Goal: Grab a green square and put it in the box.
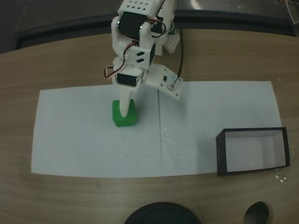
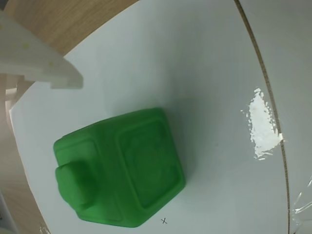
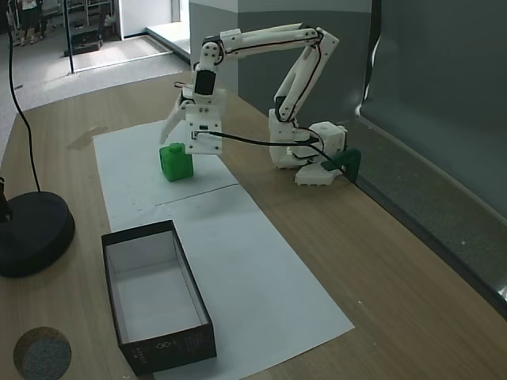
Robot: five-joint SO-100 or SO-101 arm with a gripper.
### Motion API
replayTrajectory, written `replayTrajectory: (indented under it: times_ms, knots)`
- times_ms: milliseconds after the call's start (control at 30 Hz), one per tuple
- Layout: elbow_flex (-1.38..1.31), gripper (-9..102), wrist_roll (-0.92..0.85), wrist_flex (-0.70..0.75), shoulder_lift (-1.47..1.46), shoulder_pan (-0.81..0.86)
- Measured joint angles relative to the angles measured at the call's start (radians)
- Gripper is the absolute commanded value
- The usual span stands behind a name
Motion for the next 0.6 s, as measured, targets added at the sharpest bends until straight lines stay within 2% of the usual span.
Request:
replayTrajectory:
  times_ms: [400, 600]
  knots:
    - [-0.229, 32, -0.026, -0.003, -0.390, 0.074]
    - [-0.268, 13, -0.055, -0.055, -0.472, 0.064]
